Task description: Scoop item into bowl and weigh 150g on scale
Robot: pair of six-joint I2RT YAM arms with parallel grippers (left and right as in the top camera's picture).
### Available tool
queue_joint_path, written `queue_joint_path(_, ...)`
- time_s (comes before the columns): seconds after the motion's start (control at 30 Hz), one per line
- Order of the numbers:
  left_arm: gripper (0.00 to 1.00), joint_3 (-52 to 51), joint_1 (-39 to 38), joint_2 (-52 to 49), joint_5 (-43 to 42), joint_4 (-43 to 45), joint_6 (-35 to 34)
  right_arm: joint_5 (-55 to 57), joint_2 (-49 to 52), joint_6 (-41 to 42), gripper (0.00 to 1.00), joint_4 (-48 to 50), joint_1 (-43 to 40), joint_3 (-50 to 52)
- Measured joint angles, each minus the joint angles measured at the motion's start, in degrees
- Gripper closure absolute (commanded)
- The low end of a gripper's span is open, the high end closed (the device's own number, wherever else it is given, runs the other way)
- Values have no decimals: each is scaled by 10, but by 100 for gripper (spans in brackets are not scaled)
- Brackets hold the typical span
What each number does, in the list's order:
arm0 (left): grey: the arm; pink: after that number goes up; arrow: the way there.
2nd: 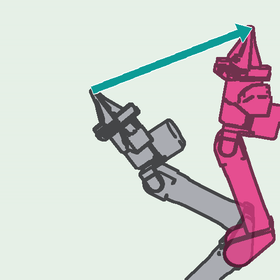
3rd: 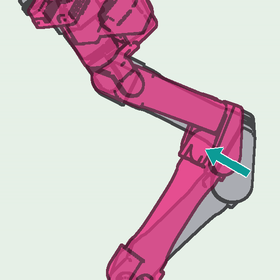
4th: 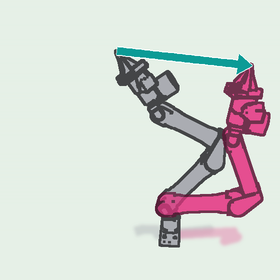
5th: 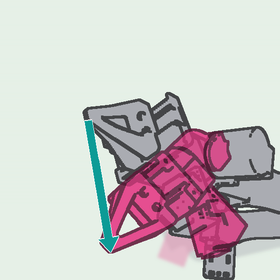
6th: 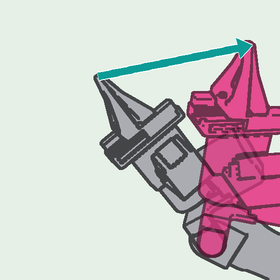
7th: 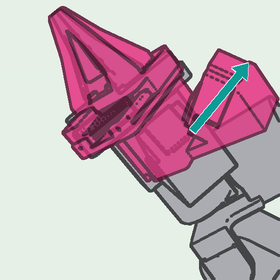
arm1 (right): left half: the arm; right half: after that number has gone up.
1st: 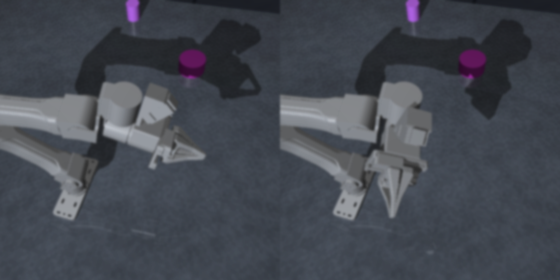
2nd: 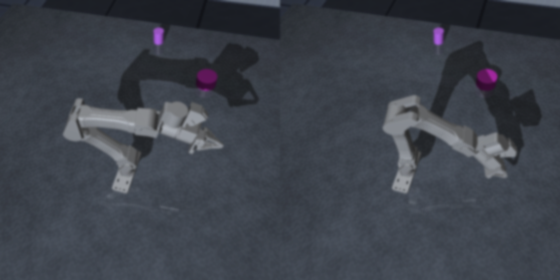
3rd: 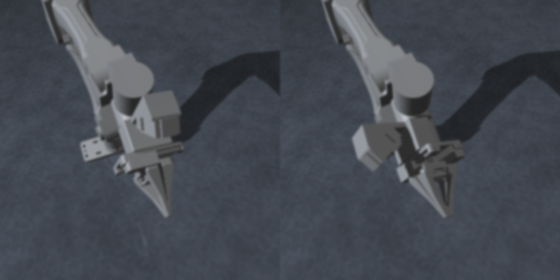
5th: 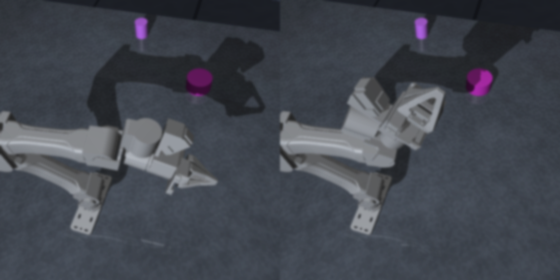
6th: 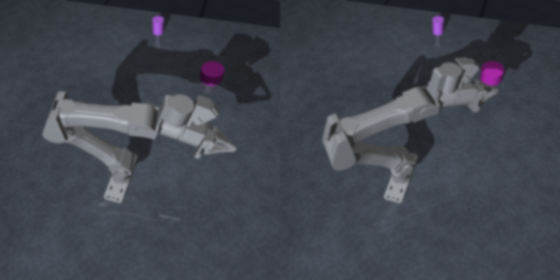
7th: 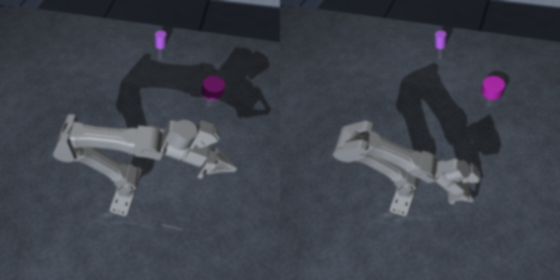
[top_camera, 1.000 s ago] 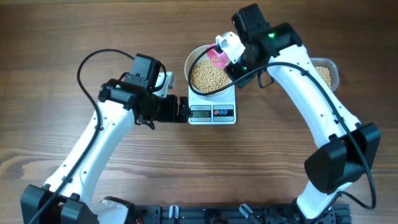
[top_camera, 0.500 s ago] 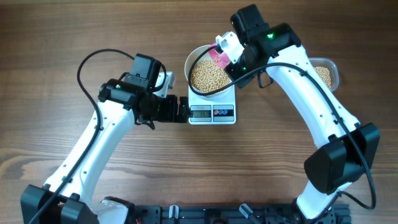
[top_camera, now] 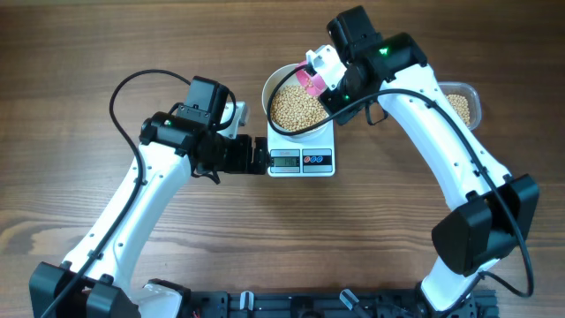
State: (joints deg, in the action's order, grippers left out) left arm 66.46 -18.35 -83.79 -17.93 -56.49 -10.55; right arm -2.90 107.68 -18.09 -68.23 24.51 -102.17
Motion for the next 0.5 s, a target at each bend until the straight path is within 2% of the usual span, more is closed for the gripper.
queue_joint_path(0.5, 0, 0, 0, 0, 0, 0, 0, -7, 0, 5, 96, 2, 0, 0)
